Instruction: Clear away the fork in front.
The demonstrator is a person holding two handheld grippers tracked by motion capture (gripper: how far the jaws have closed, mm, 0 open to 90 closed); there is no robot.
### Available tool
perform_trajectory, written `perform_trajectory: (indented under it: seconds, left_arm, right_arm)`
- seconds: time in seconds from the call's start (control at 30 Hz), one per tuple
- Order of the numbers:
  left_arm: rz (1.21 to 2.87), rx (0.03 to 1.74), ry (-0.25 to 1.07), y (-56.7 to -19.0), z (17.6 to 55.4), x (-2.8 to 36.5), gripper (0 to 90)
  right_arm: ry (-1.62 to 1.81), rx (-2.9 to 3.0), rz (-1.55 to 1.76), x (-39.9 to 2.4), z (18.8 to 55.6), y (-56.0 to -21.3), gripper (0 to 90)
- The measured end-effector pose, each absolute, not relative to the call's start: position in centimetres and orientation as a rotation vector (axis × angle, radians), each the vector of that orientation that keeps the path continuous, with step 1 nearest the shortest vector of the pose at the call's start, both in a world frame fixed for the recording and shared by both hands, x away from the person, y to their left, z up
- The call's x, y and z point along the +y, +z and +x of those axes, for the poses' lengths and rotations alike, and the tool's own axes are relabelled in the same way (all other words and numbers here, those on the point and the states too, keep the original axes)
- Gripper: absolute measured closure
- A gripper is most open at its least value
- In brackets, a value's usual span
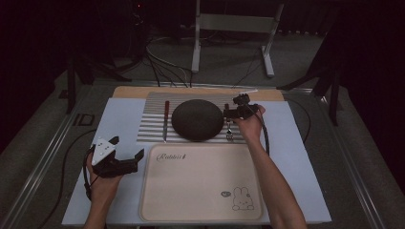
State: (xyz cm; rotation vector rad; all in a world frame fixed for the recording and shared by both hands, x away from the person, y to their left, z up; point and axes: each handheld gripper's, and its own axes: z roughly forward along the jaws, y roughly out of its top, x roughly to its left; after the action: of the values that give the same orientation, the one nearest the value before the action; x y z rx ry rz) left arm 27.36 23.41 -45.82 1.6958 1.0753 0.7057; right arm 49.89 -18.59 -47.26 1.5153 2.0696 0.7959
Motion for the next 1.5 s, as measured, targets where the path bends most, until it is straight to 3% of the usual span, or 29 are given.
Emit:
perform_trajectory:
  seconds: [0.5,0.63,0.9,1.07,1.5]
  left_arm:
    - [1.674,1.089,0.698,-45.8,27.4,23.8,0.2]
    - [1.673,1.089,0.698,-45.8,27.4,23.8,0.2]
    - [1.674,1.090,0.698,-45.9,27.4,23.8,0.2]
    - [1.679,1.089,0.699,-45.9,27.4,23.7,0.2]
    - [1.693,1.086,0.696,-46.1,27.5,23.4,0.2]
  right_arm:
    - [0.687,2.087,1.573,-18.0,51.3,-50.1,15.9]
    - [0.646,2.101,1.588,-17.9,51.6,-50.6,25.4]
    - [0.647,2.201,1.600,-18.2,51.6,-50.9,63.2]
    - [0.608,2.248,1.602,-18.6,51.5,-50.5,75.0]
    - [0.468,2.416,1.616,-19.3,51.6,-49.6,77.1]
